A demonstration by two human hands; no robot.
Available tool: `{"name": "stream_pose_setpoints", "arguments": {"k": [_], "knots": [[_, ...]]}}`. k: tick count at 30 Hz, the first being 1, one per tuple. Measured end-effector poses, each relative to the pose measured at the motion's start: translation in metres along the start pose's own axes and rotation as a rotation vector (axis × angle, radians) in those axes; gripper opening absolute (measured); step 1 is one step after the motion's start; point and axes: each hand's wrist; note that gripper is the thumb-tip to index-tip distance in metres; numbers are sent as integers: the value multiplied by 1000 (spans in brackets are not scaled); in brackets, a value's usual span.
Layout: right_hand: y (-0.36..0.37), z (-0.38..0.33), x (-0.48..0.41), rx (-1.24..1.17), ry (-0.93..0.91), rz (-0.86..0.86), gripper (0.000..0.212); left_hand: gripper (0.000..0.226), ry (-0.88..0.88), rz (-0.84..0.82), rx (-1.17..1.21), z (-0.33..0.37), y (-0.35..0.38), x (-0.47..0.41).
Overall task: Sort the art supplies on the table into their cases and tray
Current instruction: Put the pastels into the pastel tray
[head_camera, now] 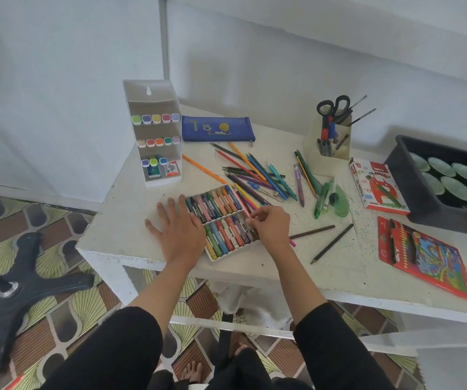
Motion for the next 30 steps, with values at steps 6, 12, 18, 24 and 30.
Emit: {"name": "stream_pose_setpoints", "arguments": {"k": [6, 12, 18, 24, 30], "knots": [[-4, -8, -13, 41, 112, -73, 32, 52, 7, 6, 13, 0, 0, 0], [-1, -8, -15, 112, 115, -87, 28, 53, 4, 7, 27, 0, -1, 2], [-1, -11, -16, 174, 102, -104, 26, 55, -10, -10, 37, 2, -6, 2], [2, -7, -11, 182, 74, -78, 24, 56, -100, -29, 178, 1, -16, -5], [-7, 4, -7, 17, -24, -73, 12, 39, -188, 162, 398, 44, -25, -4]]}}
Point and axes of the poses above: each hand's wrist, its own x-axis away from the middle knuckle, its own y-axis out of the palm, z = x × y, and after that the axes turned 13 degrees about y, right-handed
